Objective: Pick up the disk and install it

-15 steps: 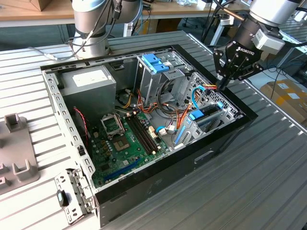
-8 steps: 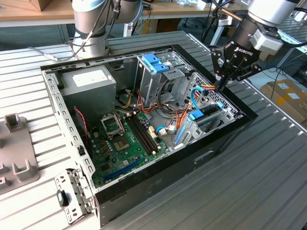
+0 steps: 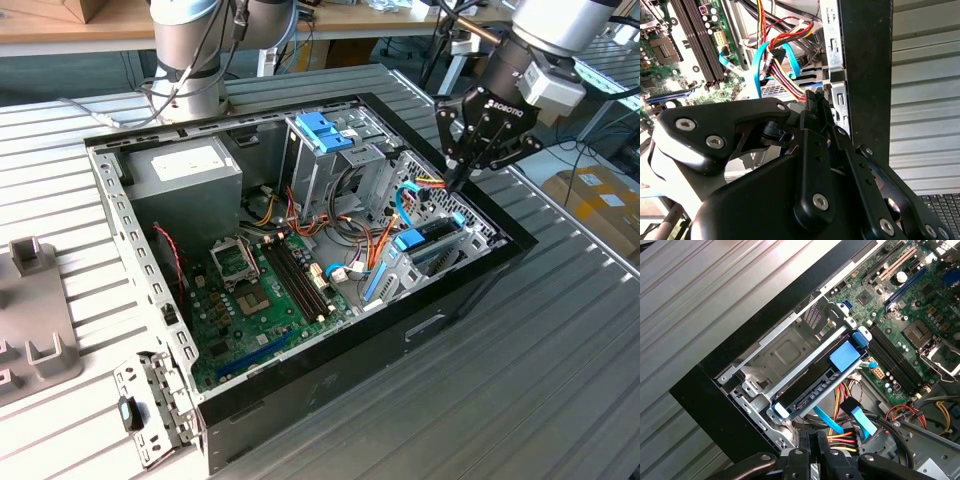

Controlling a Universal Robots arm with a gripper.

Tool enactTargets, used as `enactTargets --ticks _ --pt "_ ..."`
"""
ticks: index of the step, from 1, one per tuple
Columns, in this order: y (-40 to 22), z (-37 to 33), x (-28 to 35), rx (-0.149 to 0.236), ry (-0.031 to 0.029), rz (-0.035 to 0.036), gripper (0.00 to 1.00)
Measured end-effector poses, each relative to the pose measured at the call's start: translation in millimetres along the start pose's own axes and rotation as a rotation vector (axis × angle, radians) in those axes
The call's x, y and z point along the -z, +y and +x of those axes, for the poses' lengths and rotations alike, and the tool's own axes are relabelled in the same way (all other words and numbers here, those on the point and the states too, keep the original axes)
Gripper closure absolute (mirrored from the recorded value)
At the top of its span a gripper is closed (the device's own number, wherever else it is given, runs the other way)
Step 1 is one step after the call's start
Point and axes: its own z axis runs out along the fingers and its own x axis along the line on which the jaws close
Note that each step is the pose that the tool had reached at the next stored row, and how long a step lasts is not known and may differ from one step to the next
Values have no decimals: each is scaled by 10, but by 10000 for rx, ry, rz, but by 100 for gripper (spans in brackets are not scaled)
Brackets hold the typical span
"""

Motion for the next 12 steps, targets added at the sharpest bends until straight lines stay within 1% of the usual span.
enactTargets --ticks 4,12 --pt "16 -19 -2 -29 -1 2 82" --pt "85 -96 -11 -187 -10 10 82"
